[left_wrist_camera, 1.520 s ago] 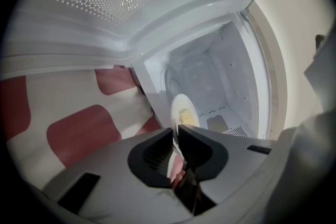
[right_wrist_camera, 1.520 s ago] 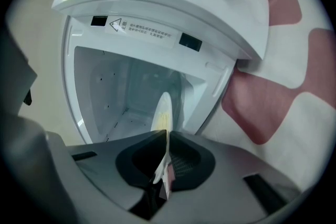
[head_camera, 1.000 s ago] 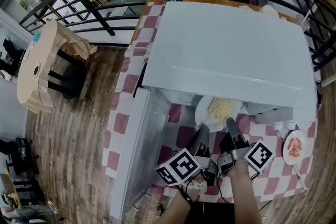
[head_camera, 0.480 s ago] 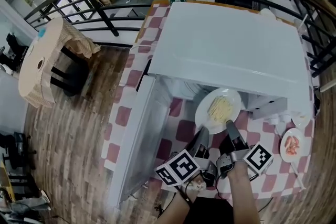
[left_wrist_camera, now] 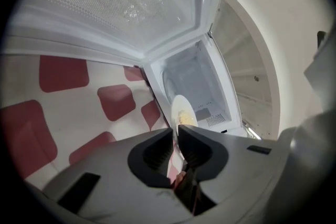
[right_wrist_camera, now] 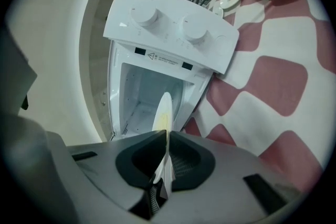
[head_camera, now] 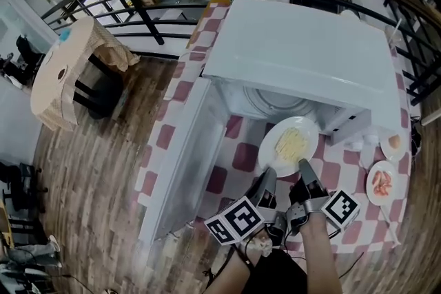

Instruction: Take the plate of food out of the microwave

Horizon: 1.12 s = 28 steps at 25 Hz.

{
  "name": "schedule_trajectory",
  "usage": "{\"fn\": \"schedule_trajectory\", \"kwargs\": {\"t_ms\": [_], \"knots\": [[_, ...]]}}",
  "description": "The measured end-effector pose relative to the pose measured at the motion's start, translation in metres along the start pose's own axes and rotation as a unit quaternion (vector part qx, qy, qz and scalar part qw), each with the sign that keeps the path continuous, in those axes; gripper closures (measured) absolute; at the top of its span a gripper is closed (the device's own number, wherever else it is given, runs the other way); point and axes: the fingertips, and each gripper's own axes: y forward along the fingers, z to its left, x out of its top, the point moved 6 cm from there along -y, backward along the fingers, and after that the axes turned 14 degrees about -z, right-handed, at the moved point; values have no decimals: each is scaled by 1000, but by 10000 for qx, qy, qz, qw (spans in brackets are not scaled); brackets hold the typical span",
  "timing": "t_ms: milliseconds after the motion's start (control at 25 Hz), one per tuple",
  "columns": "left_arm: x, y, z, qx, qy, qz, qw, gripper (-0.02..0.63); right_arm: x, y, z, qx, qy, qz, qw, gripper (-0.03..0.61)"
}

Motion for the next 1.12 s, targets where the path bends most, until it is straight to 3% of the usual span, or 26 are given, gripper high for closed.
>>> {"fn": "schedule_trajectory", "kwargs": {"t_ms": [520,1120], "knots": [[-31,-45,-4,75,-28,-121,9999,551,2,-51,-10,-5,17,126,9999,568],[-37,-84,-5,136,9,-281,9995,550,-12,-81,-6,127,82,291,9995,568]]}}
